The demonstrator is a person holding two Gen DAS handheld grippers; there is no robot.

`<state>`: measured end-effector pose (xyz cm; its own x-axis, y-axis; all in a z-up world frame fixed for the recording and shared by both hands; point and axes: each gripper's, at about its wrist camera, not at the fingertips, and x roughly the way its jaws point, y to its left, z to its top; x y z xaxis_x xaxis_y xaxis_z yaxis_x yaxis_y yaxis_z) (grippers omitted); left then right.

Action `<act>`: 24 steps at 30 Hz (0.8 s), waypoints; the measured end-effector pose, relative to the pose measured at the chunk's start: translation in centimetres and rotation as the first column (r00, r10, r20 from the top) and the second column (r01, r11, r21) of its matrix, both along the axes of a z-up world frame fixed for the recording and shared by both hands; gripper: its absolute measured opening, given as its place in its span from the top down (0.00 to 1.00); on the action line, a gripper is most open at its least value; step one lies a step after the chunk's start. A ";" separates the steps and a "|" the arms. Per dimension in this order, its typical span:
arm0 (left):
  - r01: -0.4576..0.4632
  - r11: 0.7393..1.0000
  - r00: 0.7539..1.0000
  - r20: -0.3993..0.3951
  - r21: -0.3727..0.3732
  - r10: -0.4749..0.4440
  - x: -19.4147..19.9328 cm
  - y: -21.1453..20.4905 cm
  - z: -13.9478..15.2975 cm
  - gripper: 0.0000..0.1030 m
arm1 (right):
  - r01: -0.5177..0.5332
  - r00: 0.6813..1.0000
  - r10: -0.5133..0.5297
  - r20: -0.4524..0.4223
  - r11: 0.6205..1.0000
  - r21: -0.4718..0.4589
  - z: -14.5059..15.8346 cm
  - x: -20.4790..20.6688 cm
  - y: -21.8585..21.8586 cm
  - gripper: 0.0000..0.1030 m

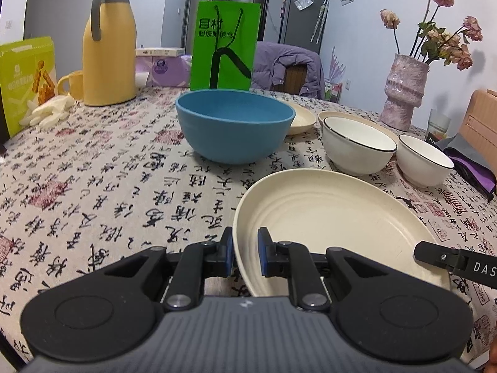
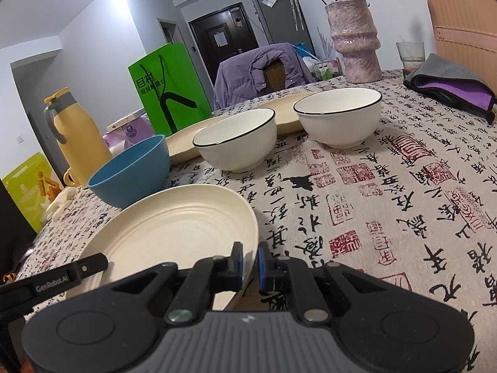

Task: Organize plates and bowls
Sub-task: 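Lower the cream plate onto the table and open the left tool, then move both open tools toward the two cream plates beside the green bag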

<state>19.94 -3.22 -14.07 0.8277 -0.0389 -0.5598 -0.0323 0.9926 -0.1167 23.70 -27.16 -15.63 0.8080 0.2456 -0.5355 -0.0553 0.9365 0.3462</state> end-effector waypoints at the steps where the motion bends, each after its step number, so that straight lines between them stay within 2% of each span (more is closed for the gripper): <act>1: 0.002 1.000 1.000 -0.012 -0.012 -0.002 0.1 0.1 -0.1 0.85 | -0.001 1.000 0.001 -0.002 1.000 0.005 0.0 0.0 0.0 0.88; 4: 0.001 1.000 1.000 -0.014 -0.028 -0.002 0.1 0.4 0.0 0.82 | 0.000 1.000 0.000 0.004 1.000 0.021 0.1 -0.1 -0.4 0.88; 6: 0.000 1.000 1.000 0.004 -0.025 0.000 -0.2 0.4 0.4 0.65 | 0.004 1.000 -0.005 0.017 0.999 0.036 0.3 -0.3 -0.7 0.87; 9: -0.006 1.000 0.999 0.046 -0.005 0.007 -0.8 0.2 1.0 0.53 | 0.003 0.999 -0.005 0.044 0.999 0.051 0.8 -0.6 -1.0 0.79; 10: -0.010 1.000 0.998 0.056 -0.005 0.010 -1.0 0.2 1.2 0.50 | 0.003 0.999 -0.006 0.053 0.999 0.051 0.9 -0.7 -1.0 0.75; 12: -0.023 1.000 0.997 0.069 -0.011 0.024 -1.2 0.4 1.6 0.32 | 0.001 0.998 -0.005 0.068 0.999 0.051 1.2 -0.9 -1.1 0.69; 15: -0.033 0.999 0.995 0.089 -0.023 0.035 -1.4 0.8 2.2 0.13 | 0.004 0.996 -0.009 0.088 0.998 0.056 1.6 -1.3 -1.3 0.53; 16: -0.033 0.999 0.995 0.095 -0.027 0.035 -1.6 1.0 2.4 0.09 | 0.004 0.996 -0.010 0.093 0.998 0.057 1.7 -1.4 -1.4 0.43; 17: -0.033 0.999 0.994 0.103 -0.029 0.036 -1.7 1.1 2.6 0.00 | 0.005 0.995 -0.011 0.098 0.998 0.057 1.8 -1.5 -1.4 0.34; 18: -0.030 0.999 0.993 0.117 -0.031 0.034 -1.9 1.2 2.8 0.00 | 0.007 0.994 -0.013 0.105 0.998 0.059 2.0 -1.6 -1.4 0.28; 20: -0.017 0.999 0.991 0.133 -0.038 0.022 -2.3 1.3 3.1 0.00 | 0.009 0.993 -0.016 0.119 0.998 0.061 2.3 -1.7 -1.5 0.08; 22: -0.001 0.999 0.989 0.147 -0.053 0.009 -2.6 1.5 3.4 0.00 | 0.013 0.991 -0.021 0.132 0.998 0.062 2.6 -1.9 -1.5 0.01; 24: 0.006 0.998 0.986 0.166 -0.059 0.004 -3.0 1.5 3.6 0.00 | 0.019 0.990 -0.026 0.139 0.998 0.057 2.9 -2.0 -1.5 0.00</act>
<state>16.93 -1.72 -10.42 0.9088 -0.0691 -0.4116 -0.0062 0.9839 -0.1788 21.65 -28.68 -12.77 0.8795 0.2527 -0.4033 -0.0858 0.9177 0.3879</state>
